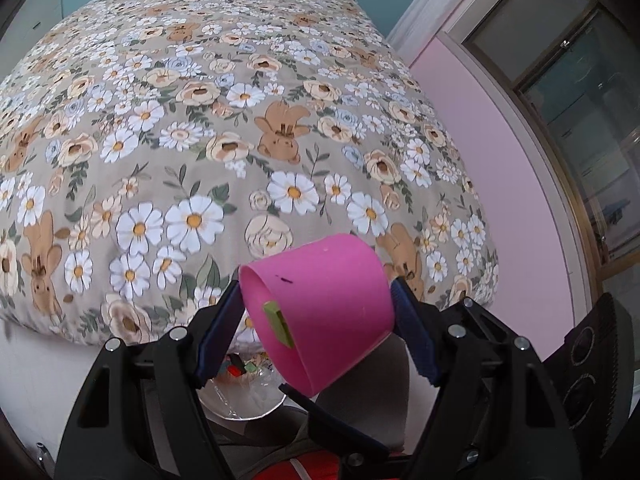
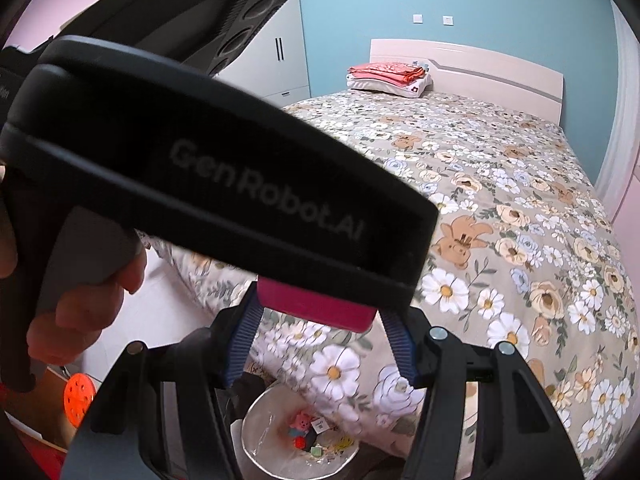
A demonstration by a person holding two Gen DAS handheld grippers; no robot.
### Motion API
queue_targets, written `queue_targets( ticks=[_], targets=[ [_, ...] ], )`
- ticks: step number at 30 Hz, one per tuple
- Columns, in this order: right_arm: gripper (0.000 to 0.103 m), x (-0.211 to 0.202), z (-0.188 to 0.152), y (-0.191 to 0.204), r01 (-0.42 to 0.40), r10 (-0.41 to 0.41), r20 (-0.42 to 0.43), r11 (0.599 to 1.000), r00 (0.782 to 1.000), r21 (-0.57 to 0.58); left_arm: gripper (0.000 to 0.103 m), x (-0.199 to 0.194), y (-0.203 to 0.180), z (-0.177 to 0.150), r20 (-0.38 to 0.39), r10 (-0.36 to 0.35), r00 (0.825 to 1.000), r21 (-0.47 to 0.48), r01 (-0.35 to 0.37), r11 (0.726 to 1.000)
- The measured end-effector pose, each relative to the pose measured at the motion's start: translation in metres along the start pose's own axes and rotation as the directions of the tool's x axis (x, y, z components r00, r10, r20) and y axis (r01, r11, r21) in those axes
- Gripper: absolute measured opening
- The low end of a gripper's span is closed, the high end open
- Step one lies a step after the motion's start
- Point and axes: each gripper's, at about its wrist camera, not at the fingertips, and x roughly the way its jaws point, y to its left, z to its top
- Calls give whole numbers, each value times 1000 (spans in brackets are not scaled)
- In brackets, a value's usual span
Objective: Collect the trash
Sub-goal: 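Carry the pink cup with both tools over the white bin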
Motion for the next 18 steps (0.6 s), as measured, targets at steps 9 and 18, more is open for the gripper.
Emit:
queue_targets(
  ticks=[9, 18],
  targets=[
    [61, 10, -46, 9, -14, 14, -2, 1000, 1000, 0, 73, 10, 10, -41, 10, -2, 1000, -8, 2, 1000],
    [61, 16, -81, 23, -13, 13, -13, 1000, 1000, -10, 73, 29, 20, -78, -2, -16, 1000, -34, 16, 999]
  ],
)
